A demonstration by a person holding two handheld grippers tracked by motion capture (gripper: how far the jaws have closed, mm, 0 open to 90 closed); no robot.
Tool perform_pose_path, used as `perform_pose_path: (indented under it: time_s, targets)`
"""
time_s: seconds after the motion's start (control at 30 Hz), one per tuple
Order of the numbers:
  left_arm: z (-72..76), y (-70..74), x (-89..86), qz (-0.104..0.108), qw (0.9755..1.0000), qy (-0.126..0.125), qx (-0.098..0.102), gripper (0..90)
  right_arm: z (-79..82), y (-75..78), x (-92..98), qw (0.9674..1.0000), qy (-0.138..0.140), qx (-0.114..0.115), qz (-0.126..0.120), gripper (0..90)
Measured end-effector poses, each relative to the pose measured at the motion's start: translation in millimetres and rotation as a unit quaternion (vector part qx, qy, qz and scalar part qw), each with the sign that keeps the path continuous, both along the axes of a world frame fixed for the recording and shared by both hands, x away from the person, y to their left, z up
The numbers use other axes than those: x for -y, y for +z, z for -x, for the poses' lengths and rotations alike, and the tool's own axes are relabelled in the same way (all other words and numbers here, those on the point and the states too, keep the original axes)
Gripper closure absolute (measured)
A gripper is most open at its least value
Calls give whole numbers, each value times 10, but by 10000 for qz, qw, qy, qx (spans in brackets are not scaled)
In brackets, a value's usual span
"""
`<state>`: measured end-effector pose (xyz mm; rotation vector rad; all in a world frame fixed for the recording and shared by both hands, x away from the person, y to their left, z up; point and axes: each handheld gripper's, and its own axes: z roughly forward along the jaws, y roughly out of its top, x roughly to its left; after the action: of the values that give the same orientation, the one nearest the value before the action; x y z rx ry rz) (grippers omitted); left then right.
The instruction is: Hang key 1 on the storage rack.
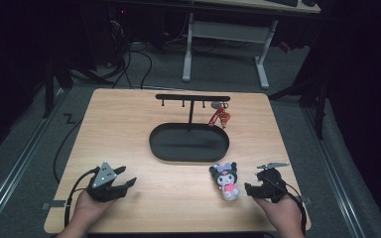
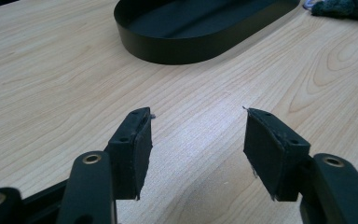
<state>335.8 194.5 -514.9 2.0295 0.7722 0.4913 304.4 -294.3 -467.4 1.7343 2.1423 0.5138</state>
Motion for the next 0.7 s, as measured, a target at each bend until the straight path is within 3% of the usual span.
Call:
perform_pose_path:
  time_s: [0.27,0.47,0.7]
  targets:
    - [-5,-8,12,-39,10000,-22,-9,417,-62,17,-18,9987,169,-432,217,311]
    - [-5,-12,22,-64,10000,-55,-19,417,-93,141,-57,9972,223,-707,80,320]
    - [-6,-12,22,-67,10000,-60,-20,417,-102,311,-184,9934,486,-972,379,335]
